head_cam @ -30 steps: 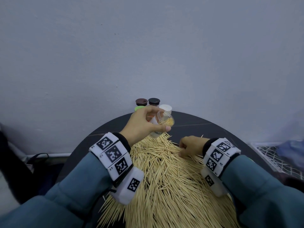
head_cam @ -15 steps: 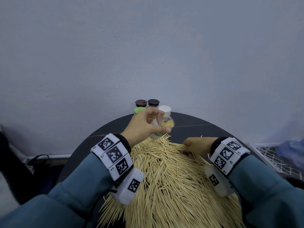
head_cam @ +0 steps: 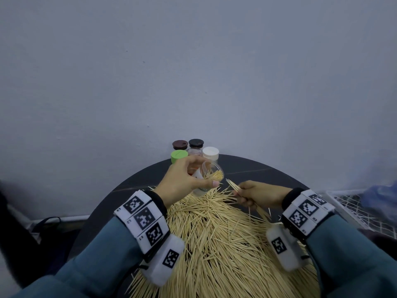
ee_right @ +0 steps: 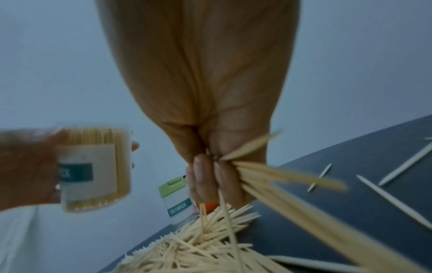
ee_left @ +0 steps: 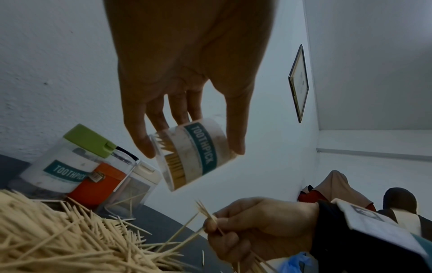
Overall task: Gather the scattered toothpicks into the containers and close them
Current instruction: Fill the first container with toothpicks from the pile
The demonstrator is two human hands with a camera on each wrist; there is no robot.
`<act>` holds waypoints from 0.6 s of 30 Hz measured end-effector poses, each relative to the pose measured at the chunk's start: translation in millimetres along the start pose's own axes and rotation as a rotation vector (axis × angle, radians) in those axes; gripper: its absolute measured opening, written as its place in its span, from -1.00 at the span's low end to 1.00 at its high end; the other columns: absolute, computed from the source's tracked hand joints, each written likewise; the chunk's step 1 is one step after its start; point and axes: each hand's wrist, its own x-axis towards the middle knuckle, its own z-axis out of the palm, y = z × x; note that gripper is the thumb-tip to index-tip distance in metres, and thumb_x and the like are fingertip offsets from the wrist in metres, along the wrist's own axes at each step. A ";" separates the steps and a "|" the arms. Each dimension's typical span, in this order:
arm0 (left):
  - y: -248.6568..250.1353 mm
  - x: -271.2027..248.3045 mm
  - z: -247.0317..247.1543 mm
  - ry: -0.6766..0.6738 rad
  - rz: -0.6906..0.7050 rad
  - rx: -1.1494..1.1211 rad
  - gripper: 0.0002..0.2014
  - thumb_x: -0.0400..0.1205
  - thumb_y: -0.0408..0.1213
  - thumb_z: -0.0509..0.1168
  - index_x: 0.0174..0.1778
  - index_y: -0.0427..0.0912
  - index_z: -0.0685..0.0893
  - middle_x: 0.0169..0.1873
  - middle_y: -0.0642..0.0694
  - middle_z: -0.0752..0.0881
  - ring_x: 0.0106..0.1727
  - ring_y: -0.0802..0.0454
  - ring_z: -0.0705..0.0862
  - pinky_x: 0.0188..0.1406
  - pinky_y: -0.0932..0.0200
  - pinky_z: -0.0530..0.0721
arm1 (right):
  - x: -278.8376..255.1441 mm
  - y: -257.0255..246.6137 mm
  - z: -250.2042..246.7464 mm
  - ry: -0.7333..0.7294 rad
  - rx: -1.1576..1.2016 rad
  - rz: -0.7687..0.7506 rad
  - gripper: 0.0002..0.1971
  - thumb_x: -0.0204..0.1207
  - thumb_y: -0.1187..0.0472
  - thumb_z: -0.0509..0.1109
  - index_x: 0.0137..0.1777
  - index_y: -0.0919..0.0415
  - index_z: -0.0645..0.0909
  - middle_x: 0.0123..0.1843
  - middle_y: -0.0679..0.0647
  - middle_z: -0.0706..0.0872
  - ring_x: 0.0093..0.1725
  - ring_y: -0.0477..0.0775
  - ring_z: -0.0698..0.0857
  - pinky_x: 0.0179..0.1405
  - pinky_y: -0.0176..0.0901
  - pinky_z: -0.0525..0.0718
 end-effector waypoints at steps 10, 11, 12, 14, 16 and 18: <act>-4.4 -1.8 6.6 -0.053 -0.018 0.060 -0.45 0.31 -0.15 0.61 0.23 0.00 0.65 0.15 0.10 0.71 0.23 0.12 0.64 0.26 0.17 0.55 | -10.0 -19.1 -11.3 0.170 0.734 -0.323 -0.72 0.72 0.38 -0.08 -0.16 0.21 0.39 -0.54 -0.07 0.39 -0.61 -0.21 0.31 -0.63 -0.46 0.28; -4.7 -2.1 6.8 -0.060 -0.022 0.070 -0.44 0.31 -0.14 0.61 0.24 0.00 0.65 0.15 0.11 0.71 0.23 0.13 0.64 0.26 0.17 0.56 | -13.0 -23.4 -12.9 0.186 0.789 -0.361 -0.72 0.72 0.38 -0.08 -0.15 0.21 0.39 -0.55 -0.07 0.39 -0.62 -0.21 0.31 -0.63 -0.46 0.28; -4.8 -2.4 7.3 -0.066 -0.027 0.081 -0.43 0.31 -0.14 0.61 0.25 0.00 0.64 0.16 0.11 0.70 0.23 0.15 0.64 0.24 0.19 0.56 | -16.1 -27.4 -14.5 0.197 0.830 -0.398 -0.73 0.72 0.38 -0.08 -0.15 0.21 0.38 -0.55 -0.07 0.39 -0.62 -0.22 0.31 -0.64 -0.46 0.29; -5.0 -3.7 8.9 -0.081 -0.030 0.108 -0.43 0.32 -0.13 0.60 0.26 0.00 0.62 0.16 0.13 0.69 0.22 0.18 0.62 0.16 0.29 0.55 | -22.1 -35.5 -16.5 0.202 0.887 -0.466 -0.74 0.72 0.38 -0.08 -0.13 0.21 0.38 -0.53 -0.06 0.39 -0.62 -0.21 0.31 -0.64 -0.45 0.31; -4.0 -5.4 11.2 -0.106 -0.021 0.151 -0.43 0.34 -0.15 0.60 0.27 -0.01 0.61 0.15 0.16 0.67 0.21 0.21 0.60 0.04 0.39 0.50 | -26.9 -42.1 -16.4 0.191 0.932 -0.513 -0.75 0.71 0.38 -0.08 -0.12 0.22 0.38 -0.52 -0.05 0.38 -0.60 -0.20 0.32 -0.64 -0.45 0.33; -1.4 -8.1 13.8 -0.140 -0.010 0.204 -0.44 0.34 -0.17 0.60 0.26 0.00 0.62 0.15 0.18 0.65 0.20 0.25 0.58 0.01 0.42 0.48 | -28.8 -46.5 -12.7 0.171 0.933 -0.527 -0.76 0.71 0.37 -0.07 -0.11 0.22 0.38 -0.52 -0.05 0.38 -0.60 -0.20 0.32 -0.64 -0.45 0.33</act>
